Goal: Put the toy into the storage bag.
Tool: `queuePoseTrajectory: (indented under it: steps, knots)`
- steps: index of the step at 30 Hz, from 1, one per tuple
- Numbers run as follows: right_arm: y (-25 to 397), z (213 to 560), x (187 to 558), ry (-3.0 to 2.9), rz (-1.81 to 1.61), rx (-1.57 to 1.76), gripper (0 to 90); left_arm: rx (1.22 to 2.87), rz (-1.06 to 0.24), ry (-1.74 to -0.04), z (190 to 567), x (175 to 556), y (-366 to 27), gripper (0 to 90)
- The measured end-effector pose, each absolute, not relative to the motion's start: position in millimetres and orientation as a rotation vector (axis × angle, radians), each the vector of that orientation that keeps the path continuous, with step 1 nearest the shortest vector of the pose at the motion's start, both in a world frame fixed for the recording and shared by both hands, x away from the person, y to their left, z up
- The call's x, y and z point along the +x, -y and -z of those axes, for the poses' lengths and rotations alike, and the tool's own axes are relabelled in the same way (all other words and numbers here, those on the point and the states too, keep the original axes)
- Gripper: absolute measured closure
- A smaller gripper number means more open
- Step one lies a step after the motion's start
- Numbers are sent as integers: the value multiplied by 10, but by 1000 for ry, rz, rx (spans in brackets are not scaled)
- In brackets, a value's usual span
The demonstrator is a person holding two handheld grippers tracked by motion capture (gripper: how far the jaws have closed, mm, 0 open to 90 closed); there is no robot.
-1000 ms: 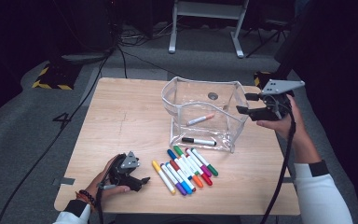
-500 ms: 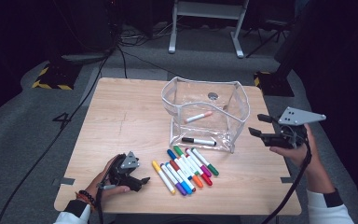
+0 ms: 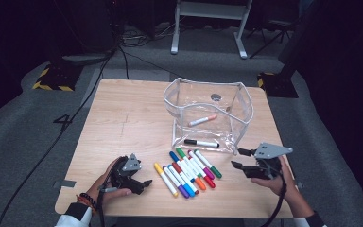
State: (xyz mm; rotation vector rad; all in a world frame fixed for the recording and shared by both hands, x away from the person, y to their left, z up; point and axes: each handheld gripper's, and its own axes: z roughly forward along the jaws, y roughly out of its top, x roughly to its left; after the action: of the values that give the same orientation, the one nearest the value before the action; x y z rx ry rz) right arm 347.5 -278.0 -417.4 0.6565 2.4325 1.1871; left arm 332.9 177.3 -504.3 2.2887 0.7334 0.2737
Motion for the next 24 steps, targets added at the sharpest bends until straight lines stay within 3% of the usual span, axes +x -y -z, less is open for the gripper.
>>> queuePoseTrajectory:
  steps: [8,24]
  knots:
    - [2402,4600,3602,-2585,-1146,634,479,2289,-270,-731,5043,3329,-1773,133]
    - [2191,4881,3850,-2645,-1068,660,601,2289,-270,-731,5043,3328,-1771,132]
